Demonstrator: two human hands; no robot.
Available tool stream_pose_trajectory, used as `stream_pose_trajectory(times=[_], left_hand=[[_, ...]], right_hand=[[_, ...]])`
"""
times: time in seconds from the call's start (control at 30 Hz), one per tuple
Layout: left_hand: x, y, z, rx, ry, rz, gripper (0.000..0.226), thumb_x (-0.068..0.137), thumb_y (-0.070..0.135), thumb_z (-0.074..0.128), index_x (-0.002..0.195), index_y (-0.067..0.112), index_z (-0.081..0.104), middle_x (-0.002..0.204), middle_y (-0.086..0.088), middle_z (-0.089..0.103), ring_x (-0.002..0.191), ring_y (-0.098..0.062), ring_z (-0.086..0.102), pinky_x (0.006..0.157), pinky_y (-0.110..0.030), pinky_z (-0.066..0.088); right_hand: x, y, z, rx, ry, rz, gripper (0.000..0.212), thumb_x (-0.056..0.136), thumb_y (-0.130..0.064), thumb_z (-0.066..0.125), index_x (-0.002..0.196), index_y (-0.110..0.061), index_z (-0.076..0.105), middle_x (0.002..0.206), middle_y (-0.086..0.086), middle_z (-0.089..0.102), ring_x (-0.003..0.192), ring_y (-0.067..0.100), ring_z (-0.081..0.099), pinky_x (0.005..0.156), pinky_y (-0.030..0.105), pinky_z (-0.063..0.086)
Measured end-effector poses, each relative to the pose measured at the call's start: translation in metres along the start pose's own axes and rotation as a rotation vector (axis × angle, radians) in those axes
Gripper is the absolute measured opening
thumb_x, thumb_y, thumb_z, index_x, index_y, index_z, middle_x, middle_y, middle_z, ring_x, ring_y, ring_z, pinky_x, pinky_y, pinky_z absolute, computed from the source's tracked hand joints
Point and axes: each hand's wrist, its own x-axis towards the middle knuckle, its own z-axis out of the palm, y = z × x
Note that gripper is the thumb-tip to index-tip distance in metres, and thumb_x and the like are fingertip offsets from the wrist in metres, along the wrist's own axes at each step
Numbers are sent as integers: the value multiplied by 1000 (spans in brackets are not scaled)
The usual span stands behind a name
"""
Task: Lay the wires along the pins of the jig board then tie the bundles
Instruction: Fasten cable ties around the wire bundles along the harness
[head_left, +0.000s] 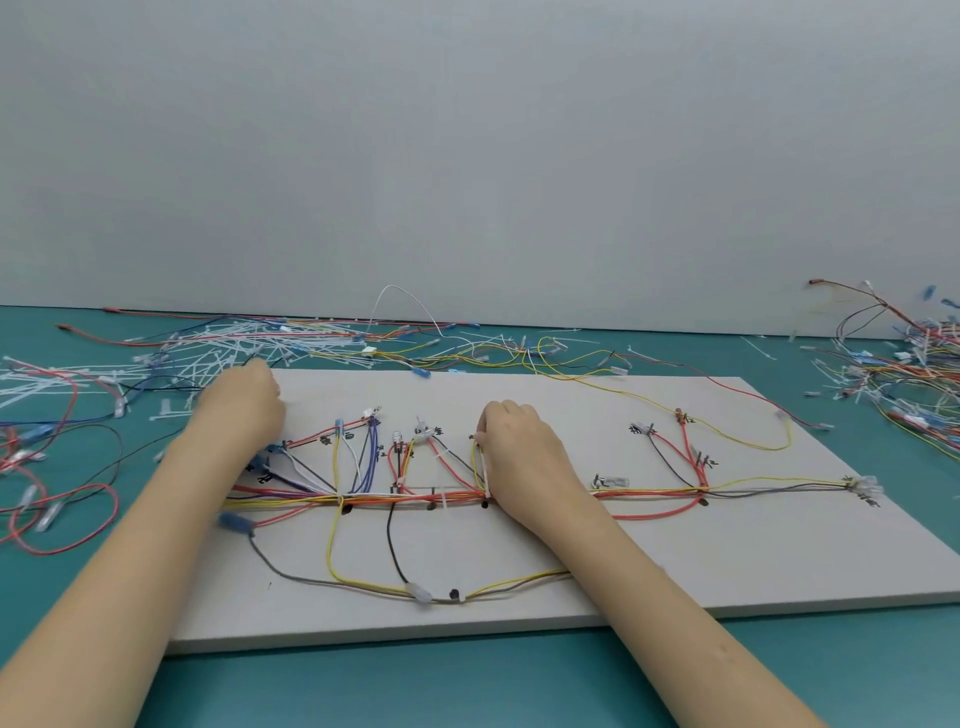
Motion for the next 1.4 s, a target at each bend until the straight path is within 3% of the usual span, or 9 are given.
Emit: stream_pose_trajectory(times=[0.17, 0.3, 0.4, 0.73, 0.87, 1.07, 1.13, 1.23, 1.4], left_hand=[[-13, 19, 7, 34, -9, 16, 33, 91, -3, 41, 124, -2, 47, 130, -23, 38, 112, -45, 51, 90, -47, 43], [-19, 25, 7, 18, 16, 3, 35, 90, -7, 39, 124, -2, 44, 132, -24, 31, 106, -48, 52, 79, -44, 39], [-20, 25, 8, 14, 9, 42, 35, 90, -8, 39, 124, -1, 44, 133, -23, 31, 102, -46, 54, 75, -40, 37], [-21, 61, 20, -47, -169, 341, 13, 96, 1, 40, 106, 6, 46, 114, -12, 43, 100, -31, 51, 87, -41, 46], [-20, 89, 11, -235, -300, 411, 10, 103, 14, 38, 99, 13, 47, 90, 3, 48, 87, -20, 45, 65, -26, 35], [-29, 121, 5, -584, -532, 377, 16, 104, 24, 41, 101, 11, 50, 123, -12, 59, 114, -21, 59, 100, -37, 47], [-38, 130, -1, -776, -605, 340, 17, 104, 24, 40, 99, 12, 51, 128, -11, 57, 115, -18, 60, 98, -31, 48], [-49, 137, -19, -989, -595, 334, 19, 105, 22, 39, 92, 14, 51, 123, -9, 61, 112, -21, 61, 95, -33, 49], [-71, 139, -36, -1007, -443, 298, 17, 106, 21, 36, 97, 14, 49, 106, -8, 68, 93, -19, 67, 87, -34, 55]], right_hand=[[0, 1, 2, 10, 11, 2, 19, 101, -17, 38, 113, -8, 50, 117, 8, 55, 108, 27, 46, 86, 35, 38], [1, 2, 4, 20, 19, 5, 18, 101, -17, 39, 111, -8, 51, 116, 8, 55, 107, 27, 46, 84, 35, 38], [1, 2, 5, 22, 25, 6, 17, 101, -16, 39, 110, -8, 51, 115, 8, 55, 106, 27, 46, 83, 35, 38], [2, 4, 8, 55, 35, 16, 17, 100, -17, 40, 109, -9, 52, 115, 8, 56, 106, 27, 46, 84, 36, 39], [3, 5, 9, 74, 43, 23, 18, 101, -20, 40, 108, -9, 53, 114, 7, 57, 106, 27, 47, 85, 37, 40], [2, 7, 9, 107, 56, 25, 19, 101, -23, 41, 107, -11, 55, 112, 6, 57, 105, 27, 47, 88, 39, 41], [1, 8, 9, 132, 58, 33, 19, 100, -21, 41, 106, -11, 56, 111, 6, 58, 104, 27, 47, 89, 40, 41], [1, 9, 8, 201, 58, 51, 19, 99, -18, 42, 105, -10, 57, 109, 7, 58, 104, 27, 49, 90, 41, 41], [4, 27, -12, 450, 115, 139, 16, 94, -13, 48, 100, -18, 62, 105, 0, 61, 93, 19, 56, 85, 33, 45]])
